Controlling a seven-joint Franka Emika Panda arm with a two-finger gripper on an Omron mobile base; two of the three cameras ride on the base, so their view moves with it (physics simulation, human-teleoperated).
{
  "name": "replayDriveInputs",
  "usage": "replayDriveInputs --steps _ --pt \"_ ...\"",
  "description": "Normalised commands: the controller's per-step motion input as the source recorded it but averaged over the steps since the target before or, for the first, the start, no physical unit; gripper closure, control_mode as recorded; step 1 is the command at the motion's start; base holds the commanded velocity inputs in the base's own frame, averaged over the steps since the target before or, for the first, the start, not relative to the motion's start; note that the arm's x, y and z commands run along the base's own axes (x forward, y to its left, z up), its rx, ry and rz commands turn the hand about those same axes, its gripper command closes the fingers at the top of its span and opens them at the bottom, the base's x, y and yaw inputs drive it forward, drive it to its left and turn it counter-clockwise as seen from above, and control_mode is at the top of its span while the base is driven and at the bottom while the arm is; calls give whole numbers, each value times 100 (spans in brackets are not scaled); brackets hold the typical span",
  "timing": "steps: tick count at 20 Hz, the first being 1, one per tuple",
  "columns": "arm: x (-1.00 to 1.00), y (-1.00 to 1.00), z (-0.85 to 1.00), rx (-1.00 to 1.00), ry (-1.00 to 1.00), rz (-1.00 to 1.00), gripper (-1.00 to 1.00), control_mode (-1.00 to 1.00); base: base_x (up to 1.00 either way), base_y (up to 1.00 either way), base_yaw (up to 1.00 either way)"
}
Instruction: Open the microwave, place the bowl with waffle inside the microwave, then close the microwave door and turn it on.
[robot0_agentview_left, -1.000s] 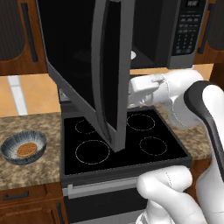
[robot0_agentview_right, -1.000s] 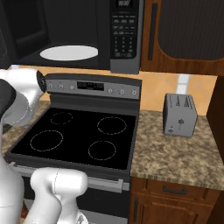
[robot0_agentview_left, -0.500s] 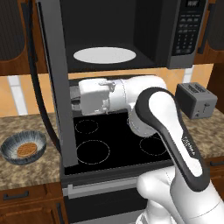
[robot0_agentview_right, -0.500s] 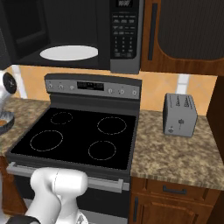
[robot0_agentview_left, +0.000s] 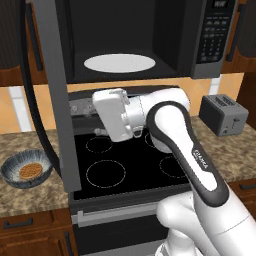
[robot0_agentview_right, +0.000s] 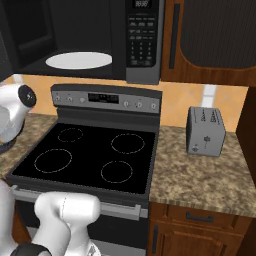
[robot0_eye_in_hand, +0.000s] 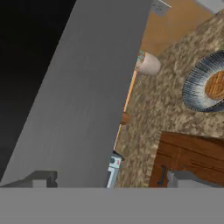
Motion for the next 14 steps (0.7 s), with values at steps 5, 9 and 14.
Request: replayDriveInputs --steps 5,9,14 --pt "92 -10 -100 -48 41 -6 -100 -100 0 0 0" --pt "100 0 -100 -37 29 3 -100 -100 0 0 0" --pt "89 23 -100 -26 26 17 -100 -100 0 0 0"
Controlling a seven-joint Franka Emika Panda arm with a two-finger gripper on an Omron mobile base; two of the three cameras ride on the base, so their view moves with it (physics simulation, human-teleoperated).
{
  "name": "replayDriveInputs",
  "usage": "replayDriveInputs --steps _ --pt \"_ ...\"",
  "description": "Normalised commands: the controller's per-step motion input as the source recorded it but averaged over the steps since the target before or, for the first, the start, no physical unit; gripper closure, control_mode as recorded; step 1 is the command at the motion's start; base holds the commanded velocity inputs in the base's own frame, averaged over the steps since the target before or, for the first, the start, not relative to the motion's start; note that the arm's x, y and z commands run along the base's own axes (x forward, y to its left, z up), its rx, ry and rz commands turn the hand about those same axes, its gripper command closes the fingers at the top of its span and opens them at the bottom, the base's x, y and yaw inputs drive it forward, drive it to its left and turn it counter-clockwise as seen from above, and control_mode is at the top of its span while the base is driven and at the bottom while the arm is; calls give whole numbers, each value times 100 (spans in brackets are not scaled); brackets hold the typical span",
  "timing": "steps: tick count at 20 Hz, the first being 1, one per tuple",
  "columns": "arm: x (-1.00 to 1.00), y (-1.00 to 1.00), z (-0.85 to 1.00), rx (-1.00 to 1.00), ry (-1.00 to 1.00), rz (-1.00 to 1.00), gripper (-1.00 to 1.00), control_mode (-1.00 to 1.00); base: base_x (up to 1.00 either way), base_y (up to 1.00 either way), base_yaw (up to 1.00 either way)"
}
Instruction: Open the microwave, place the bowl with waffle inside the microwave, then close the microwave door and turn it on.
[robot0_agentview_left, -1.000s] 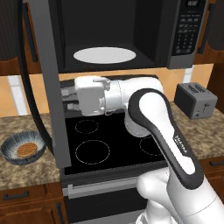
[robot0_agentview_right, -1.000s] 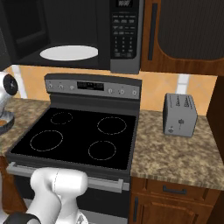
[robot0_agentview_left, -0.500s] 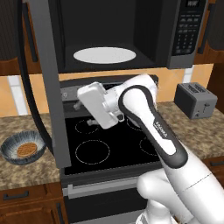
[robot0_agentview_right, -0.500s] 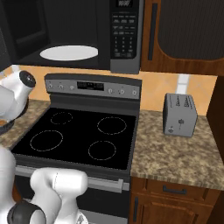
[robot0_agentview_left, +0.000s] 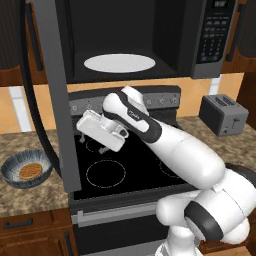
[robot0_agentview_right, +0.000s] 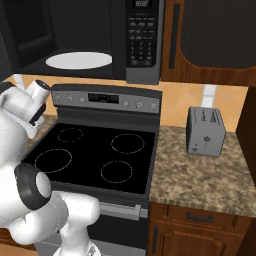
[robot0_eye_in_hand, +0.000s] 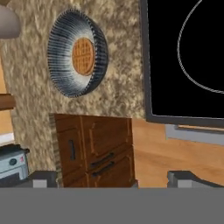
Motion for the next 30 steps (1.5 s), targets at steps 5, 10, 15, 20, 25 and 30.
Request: replayDriveInputs --steps 5,10,15,20,25,30 --pt "55 53 -100 -30 14 9 -100 -100 0 0 0" --pt "22 50 -56 -19 0 0 -100 -100 0 0 0" --pt "15 16 -34 0 -3 0 -100 -100 0 0 0" --pt "5 26 -29 0 -10 0 -100 -100 0 0 0" --pt "10 28 -24 0 -11 0 -100 -100 0 0 0" --pt "25 43 -32 0 -11 -2 -100 -100 0 0 0"
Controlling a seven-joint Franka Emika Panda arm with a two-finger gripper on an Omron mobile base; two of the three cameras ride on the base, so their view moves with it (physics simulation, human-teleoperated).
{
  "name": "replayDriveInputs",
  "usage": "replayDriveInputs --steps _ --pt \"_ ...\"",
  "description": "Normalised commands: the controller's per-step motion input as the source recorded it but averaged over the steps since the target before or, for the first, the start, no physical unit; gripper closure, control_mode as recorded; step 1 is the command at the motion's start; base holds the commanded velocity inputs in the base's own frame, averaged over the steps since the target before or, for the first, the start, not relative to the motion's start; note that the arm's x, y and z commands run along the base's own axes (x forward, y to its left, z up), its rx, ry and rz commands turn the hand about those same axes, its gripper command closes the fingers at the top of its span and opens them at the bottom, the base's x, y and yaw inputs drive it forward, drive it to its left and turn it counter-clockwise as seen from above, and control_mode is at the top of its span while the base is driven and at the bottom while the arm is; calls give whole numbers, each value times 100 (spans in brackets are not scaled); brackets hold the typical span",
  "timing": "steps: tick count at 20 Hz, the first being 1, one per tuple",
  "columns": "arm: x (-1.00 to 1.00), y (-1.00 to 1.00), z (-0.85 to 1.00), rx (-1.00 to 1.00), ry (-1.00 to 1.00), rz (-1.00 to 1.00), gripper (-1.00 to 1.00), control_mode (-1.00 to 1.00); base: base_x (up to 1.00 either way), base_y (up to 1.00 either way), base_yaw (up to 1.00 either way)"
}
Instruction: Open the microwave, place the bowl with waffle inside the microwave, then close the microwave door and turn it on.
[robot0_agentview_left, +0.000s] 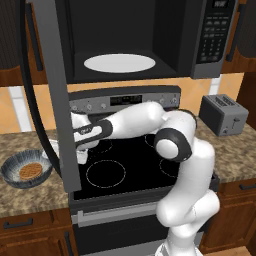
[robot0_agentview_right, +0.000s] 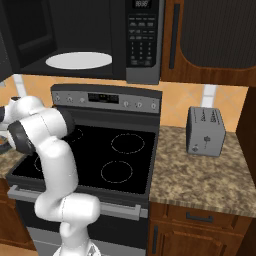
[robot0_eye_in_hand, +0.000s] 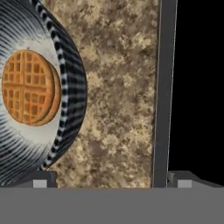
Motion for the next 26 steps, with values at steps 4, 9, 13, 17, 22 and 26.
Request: replayDriveInputs --steps 4,9,13,17,22,26 --pt "31 38 -27 0 -11 -4 -100 -100 0 0 0" --pt "29 28 -6 0 -10 -3 -100 -100 0 0 0" --pt "33 32 -19 0 -6 -4 -100 -100 0 0 0" --pt "33 26 -21 0 -3 -4 -100 -100 0 0 0" --pt "21 14 -17 0 -1 -5 100 -100 0 0 0" --pt "0 0 0 0 1 0 100 -100 0 0 0"
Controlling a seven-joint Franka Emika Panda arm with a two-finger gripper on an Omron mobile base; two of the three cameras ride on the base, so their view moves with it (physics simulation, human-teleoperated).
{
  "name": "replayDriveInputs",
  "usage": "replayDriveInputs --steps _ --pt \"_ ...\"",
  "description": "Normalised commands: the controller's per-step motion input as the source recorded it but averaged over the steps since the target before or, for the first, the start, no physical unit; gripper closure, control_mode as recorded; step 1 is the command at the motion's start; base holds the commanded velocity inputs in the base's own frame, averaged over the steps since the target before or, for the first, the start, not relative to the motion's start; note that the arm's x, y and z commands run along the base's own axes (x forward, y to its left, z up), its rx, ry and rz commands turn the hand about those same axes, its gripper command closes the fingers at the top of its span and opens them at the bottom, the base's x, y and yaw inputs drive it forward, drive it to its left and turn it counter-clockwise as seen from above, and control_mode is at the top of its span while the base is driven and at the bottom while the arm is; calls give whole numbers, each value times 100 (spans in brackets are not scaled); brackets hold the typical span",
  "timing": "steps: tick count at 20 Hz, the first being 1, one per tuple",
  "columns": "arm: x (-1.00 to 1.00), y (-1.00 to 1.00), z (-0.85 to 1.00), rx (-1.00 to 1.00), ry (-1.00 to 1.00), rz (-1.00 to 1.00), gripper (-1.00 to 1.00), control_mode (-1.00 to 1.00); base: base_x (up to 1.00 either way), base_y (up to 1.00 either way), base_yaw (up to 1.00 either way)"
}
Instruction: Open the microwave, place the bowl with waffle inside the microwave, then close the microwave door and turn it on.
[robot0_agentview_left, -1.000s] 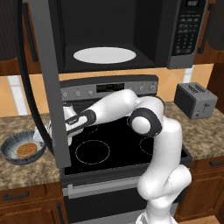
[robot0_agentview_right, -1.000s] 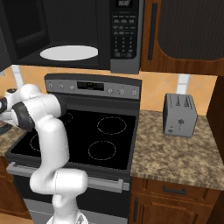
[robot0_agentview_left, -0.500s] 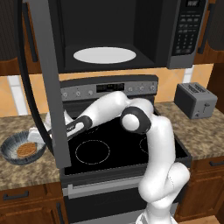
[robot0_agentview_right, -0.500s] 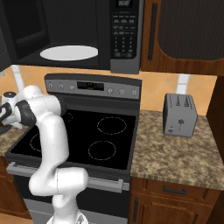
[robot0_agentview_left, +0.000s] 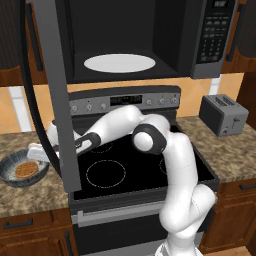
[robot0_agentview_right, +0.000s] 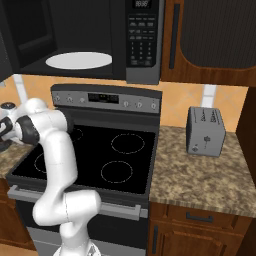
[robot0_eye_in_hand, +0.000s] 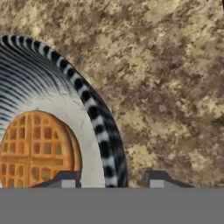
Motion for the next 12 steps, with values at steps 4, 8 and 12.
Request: replayDriveInputs --steps 4,8,12 --pt "0 0 0 0 0 0 100 -100 0 0 0" --pt "-5 -34 -3 3 -4 -1 100 -100 0 0 0" --pt "-37 -95 1 13 -4 -3 100 -100 0 0 0"
